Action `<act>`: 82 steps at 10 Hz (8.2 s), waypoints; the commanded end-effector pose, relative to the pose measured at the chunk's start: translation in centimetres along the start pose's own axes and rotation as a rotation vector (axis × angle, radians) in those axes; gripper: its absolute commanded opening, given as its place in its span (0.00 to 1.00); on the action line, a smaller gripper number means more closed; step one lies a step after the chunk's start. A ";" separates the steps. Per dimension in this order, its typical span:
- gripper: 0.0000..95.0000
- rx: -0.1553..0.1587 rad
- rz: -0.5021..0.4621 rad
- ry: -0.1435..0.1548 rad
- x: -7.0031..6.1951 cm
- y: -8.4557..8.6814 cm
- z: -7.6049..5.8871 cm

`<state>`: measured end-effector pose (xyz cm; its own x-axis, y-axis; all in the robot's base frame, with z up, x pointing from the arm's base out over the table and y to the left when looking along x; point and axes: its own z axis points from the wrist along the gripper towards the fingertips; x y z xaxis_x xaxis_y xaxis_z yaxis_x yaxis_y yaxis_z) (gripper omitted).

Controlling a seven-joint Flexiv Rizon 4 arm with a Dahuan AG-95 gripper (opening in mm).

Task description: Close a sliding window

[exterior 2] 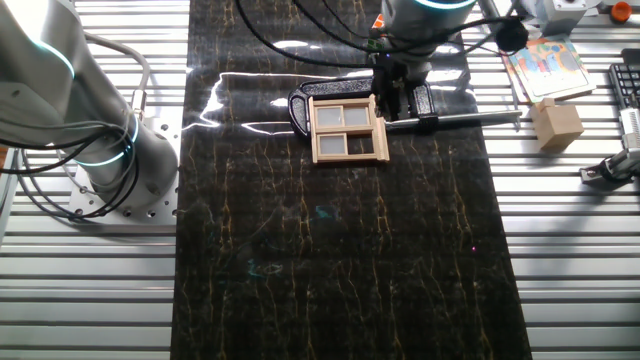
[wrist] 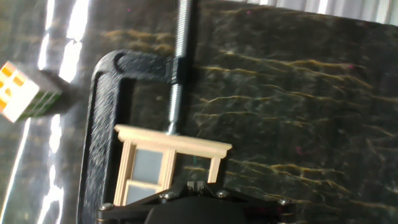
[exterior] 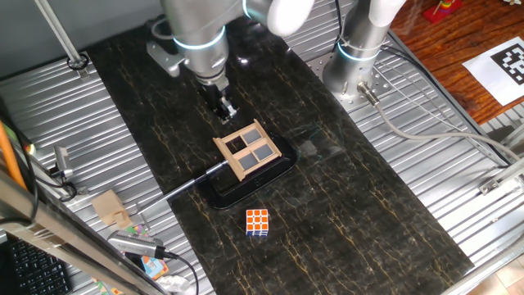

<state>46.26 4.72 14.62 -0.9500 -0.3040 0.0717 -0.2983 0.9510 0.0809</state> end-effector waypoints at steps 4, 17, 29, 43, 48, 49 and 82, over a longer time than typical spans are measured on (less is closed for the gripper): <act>0.00 0.002 -0.118 0.032 -0.1 0.2 0.8; 0.00 -0.025 -0.327 0.053 -0.1 0.2 0.8; 0.00 -0.021 -0.752 0.057 -0.1 0.2 0.8; 0.40 0.014 -0.966 0.045 4.4 2.5 5.6; 0.40 0.108 -1.030 0.050 4.2 2.2 6.8; 0.40 0.129 -1.033 0.046 4.0 2.1 6.8; 0.60 0.134 -1.117 0.020 1.1 0.0 10.8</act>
<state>44.30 4.96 3.74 -0.1384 -0.9894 0.0436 -0.9903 0.1386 0.0011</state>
